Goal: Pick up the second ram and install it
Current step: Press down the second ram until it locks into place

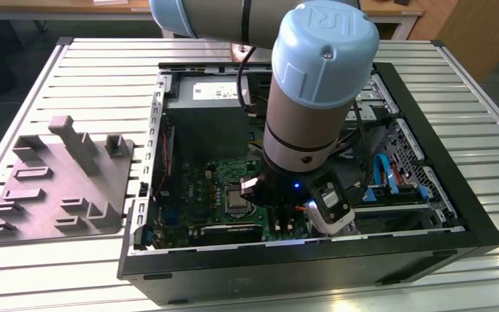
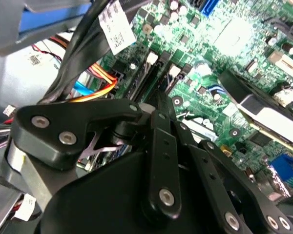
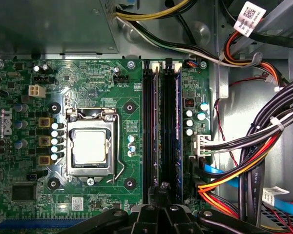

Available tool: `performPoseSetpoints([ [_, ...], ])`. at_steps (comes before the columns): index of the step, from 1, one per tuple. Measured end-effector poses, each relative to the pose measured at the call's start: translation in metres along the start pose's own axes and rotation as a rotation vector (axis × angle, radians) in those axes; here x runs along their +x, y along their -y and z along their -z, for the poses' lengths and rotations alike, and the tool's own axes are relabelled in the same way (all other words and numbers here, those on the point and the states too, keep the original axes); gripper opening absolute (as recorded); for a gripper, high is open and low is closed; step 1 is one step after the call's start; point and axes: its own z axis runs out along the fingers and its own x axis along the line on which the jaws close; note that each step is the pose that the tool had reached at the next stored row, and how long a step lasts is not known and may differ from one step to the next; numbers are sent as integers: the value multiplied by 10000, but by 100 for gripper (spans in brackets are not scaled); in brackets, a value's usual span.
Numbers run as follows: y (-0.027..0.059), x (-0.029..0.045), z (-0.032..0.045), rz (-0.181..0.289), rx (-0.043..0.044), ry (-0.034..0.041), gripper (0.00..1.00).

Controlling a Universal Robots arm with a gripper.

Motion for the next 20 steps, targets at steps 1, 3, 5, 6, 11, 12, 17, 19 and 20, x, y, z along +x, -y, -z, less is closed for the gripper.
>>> performPoseSetpoints([
  [1,0,0,-2,0,-3,0,10],
  [3,-2,0,5,-1,-10,3,10],
  [5,-7,-1,51,0,-25,8,10],
  [6,-6,-1,92,-1,-5,3,10],
  [11,-14,-3,247,0,1,2,10],
  [12,-14,-3,258,0,2,1,10],
  [17,-22,-3,257,1,4,2,10],
  [19,-53,-2,250,0,2,2,10],
  [20,-73,-2,247,0,2,2,10],
])
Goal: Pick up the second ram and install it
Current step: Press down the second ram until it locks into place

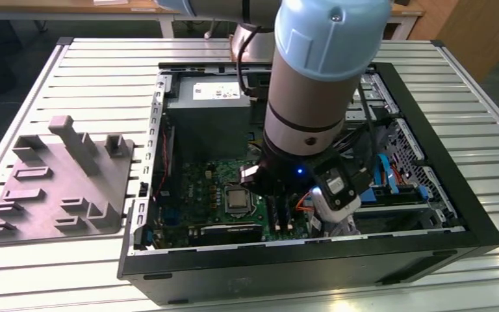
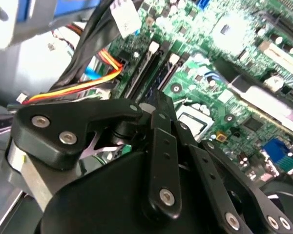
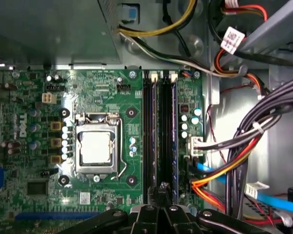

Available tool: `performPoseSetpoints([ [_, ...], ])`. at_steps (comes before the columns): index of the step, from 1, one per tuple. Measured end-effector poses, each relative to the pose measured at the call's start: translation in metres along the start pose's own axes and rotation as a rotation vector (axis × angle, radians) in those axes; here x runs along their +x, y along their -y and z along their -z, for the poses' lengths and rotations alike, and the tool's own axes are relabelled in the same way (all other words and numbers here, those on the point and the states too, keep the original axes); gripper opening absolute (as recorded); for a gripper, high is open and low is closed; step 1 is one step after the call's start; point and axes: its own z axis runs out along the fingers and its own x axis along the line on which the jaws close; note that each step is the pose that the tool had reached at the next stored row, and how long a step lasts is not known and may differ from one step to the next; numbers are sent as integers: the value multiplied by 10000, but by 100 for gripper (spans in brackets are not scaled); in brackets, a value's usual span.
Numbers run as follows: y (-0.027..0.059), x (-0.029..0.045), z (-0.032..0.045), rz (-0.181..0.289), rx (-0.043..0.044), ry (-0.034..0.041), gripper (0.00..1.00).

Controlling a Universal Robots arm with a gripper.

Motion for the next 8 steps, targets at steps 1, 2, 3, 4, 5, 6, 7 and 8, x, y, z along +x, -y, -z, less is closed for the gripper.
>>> performPoseSetpoints([
  [1,-20,0,-3,0,0,0,10],
  [2,-41,1,-6,0,1,0,10],
  [3,-63,1,-10,0,1,0,10],
  [4,-87,2,-13,0,0,0,10],
  [5,-109,3,-16,0,1,0,10],
  [6,-131,3,-19,-1,0,0,10],
  [7,-152,3,-21,0,1,0,10],
  [8,-173,4,-23,0,0,0,10],
])
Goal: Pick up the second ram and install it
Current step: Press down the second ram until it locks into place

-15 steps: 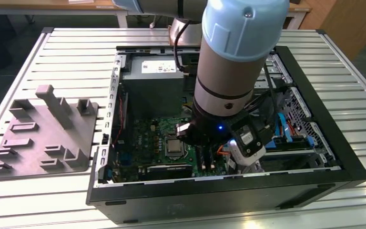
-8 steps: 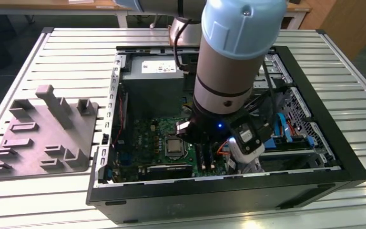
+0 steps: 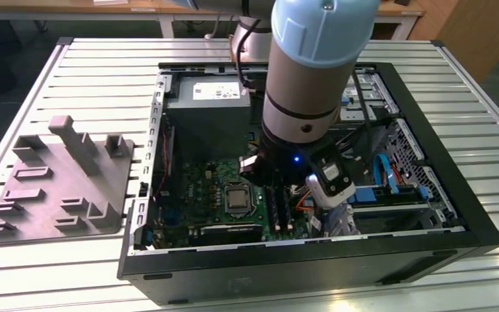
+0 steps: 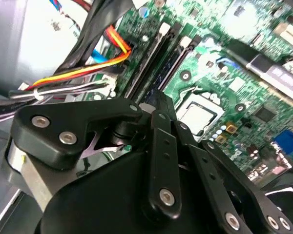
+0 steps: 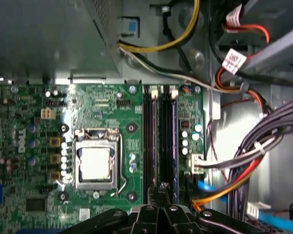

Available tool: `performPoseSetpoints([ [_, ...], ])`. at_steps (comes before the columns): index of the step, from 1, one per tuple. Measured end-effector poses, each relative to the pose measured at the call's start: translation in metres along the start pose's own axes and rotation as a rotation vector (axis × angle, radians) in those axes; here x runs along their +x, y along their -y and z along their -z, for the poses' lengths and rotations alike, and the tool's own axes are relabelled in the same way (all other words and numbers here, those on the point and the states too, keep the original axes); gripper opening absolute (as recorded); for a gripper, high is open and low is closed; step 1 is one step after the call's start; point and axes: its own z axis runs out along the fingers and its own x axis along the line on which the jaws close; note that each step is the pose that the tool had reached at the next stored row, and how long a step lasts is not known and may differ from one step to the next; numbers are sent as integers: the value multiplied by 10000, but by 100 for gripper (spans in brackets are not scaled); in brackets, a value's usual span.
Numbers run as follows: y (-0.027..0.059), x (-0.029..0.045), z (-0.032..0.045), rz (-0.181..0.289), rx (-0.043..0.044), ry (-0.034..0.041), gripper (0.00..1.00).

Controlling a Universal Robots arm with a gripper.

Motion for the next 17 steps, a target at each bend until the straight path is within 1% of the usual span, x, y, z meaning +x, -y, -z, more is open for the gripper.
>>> performPoseSetpoints([
  [3,-58,1,-5,0,0,0,10],
  [8,-93,2,-8,1,0,-1,10],
  [13,-98,1,81,0,1,0,10],
  [17,-99,1,81,0,0,0,10],
])
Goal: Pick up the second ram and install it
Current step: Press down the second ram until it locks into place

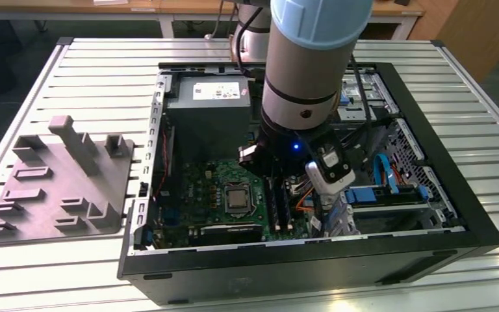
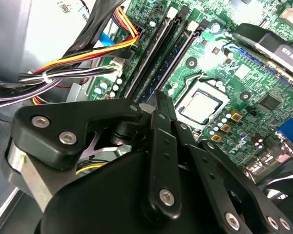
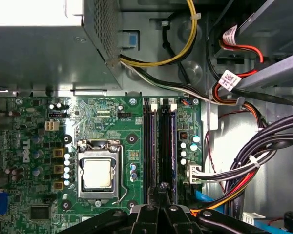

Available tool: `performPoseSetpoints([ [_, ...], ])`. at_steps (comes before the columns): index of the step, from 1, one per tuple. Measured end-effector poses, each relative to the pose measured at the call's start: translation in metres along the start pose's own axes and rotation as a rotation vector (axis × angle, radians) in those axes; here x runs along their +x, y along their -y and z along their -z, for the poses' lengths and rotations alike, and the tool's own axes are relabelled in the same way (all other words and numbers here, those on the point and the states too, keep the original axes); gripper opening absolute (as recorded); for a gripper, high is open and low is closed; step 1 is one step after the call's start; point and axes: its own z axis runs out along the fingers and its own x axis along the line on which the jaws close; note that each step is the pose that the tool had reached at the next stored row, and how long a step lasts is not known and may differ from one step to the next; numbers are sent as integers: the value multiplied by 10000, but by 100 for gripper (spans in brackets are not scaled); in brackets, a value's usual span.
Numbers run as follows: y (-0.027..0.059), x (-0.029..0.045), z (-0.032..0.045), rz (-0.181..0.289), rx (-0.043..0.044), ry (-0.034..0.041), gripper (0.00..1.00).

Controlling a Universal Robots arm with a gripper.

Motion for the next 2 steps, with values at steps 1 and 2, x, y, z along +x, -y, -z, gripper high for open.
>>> performPoseSetpoints([
  [1,0,0,0,0,0,0,10],
  [2,0,0,0,0,0,0,10],
])
